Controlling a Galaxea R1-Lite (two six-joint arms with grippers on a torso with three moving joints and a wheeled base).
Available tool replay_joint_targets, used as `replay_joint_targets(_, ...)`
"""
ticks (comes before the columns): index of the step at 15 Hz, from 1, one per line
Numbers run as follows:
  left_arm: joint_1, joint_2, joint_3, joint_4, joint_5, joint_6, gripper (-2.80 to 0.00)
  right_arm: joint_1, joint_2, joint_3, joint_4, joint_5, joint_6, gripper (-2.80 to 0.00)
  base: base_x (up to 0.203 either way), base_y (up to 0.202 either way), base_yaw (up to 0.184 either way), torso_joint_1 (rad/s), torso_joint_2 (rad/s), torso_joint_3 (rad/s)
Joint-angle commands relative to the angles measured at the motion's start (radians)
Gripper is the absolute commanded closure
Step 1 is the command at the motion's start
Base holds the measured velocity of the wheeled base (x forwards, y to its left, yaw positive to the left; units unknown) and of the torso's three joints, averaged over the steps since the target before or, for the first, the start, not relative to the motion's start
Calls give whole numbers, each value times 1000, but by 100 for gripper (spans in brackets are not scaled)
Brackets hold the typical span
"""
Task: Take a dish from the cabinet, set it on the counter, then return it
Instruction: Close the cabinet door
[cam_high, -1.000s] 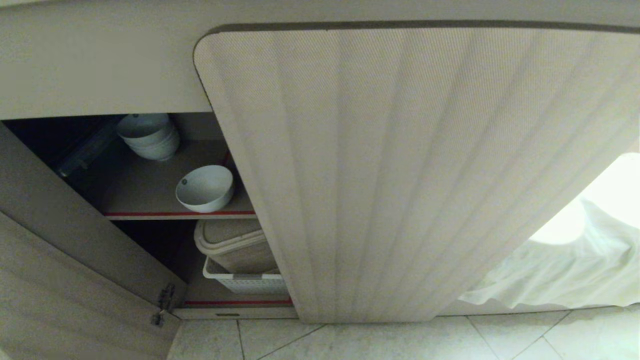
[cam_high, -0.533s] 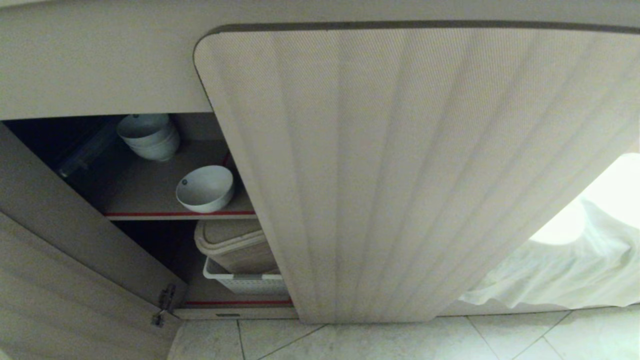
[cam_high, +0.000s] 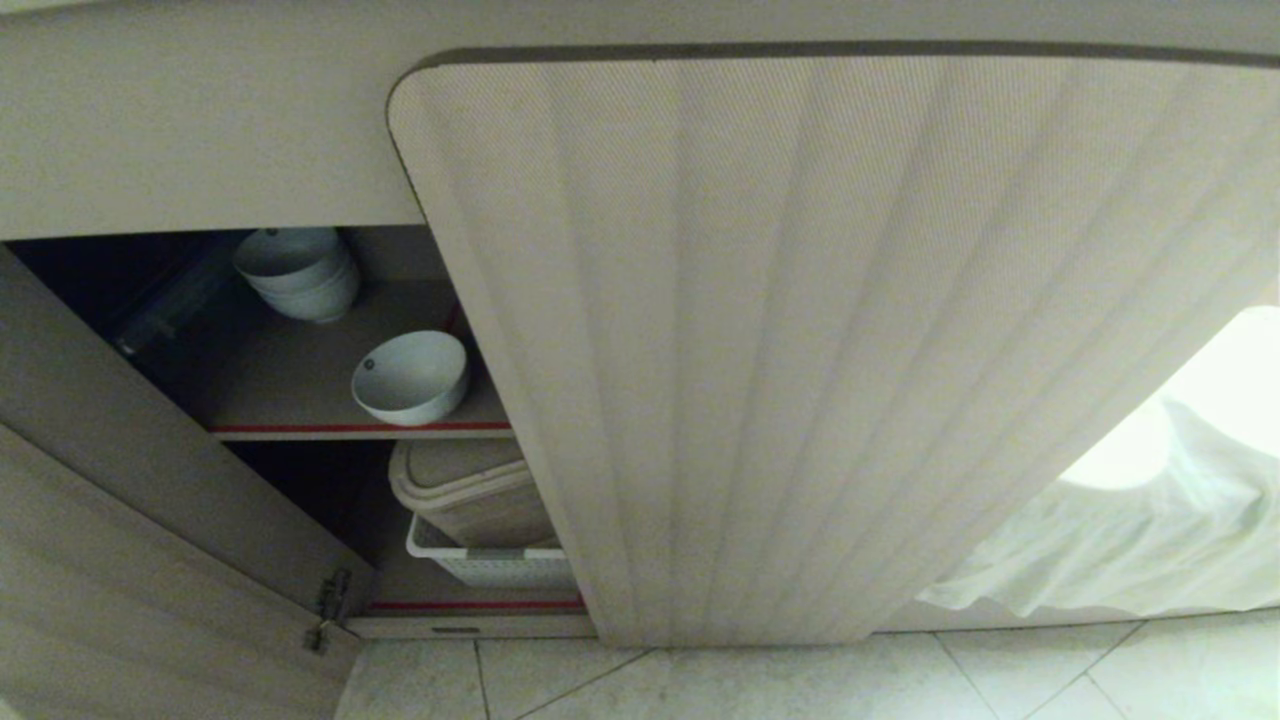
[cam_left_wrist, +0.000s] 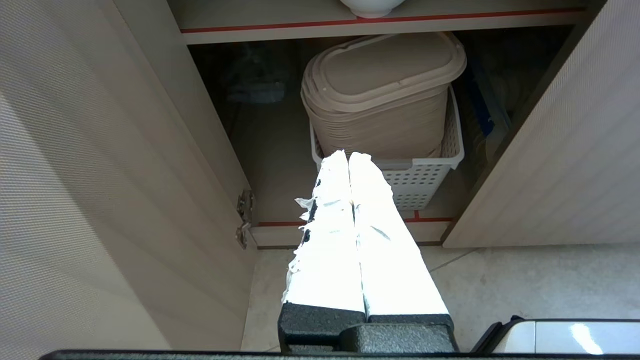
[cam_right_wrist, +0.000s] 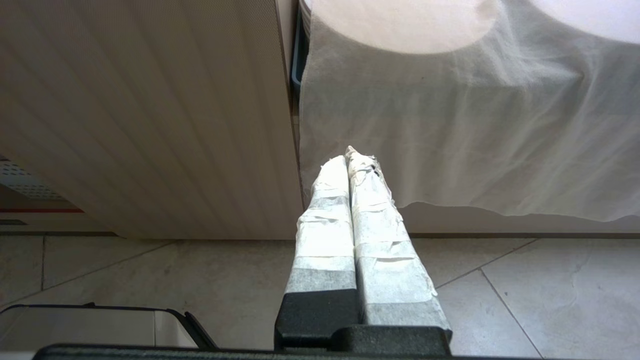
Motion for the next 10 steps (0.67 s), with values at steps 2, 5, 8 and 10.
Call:
replay_joint_targets(2, 0, 0, 0, -1, 0, 0, 0, 1, 0, 0, 0, 0, 0, 0, 0, 0, 0, 0, 0, 0)
replay_joint_targets(5, 0, 0, 0, -1, 0, 0, 0, 0, 0, 0, 0, 0, 0, 0, -152, 0, 0, 5, 3, 0)
replay_joint_targets(8, 0, 0, 0, -1, 0, 0, 0, 0, 0, 0, 0, 0, 0, 0, -193, 0, 0, 1, 1, 4)
replay_joint_targets(10, 0, 0, 0, -1, 0, 0, 0, 0, 0, 0, 0, 0, 0, 0, -192, 0, -1, -2, 5, 2)
